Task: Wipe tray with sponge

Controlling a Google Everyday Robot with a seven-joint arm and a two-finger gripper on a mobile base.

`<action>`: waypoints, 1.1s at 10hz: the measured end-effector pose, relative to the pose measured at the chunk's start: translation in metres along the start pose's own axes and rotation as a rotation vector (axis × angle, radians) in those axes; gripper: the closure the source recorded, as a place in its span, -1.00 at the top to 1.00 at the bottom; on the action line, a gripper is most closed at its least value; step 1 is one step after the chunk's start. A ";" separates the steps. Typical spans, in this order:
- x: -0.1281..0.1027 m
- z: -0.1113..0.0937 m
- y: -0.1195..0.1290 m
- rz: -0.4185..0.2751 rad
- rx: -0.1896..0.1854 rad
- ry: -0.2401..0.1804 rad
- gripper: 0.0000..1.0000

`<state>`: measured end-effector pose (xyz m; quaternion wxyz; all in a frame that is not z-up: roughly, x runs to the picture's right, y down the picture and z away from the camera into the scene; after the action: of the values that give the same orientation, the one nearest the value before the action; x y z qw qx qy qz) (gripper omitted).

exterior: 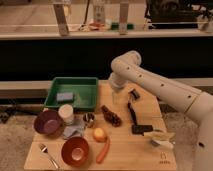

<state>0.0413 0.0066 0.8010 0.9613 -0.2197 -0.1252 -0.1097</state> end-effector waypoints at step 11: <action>-0.063 0.028 -0.045 -0.130 0.022 -0.040 0.60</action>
<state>-0.0356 -0.0103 0.8247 0.9517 -0.2027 -0.1596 -0.1663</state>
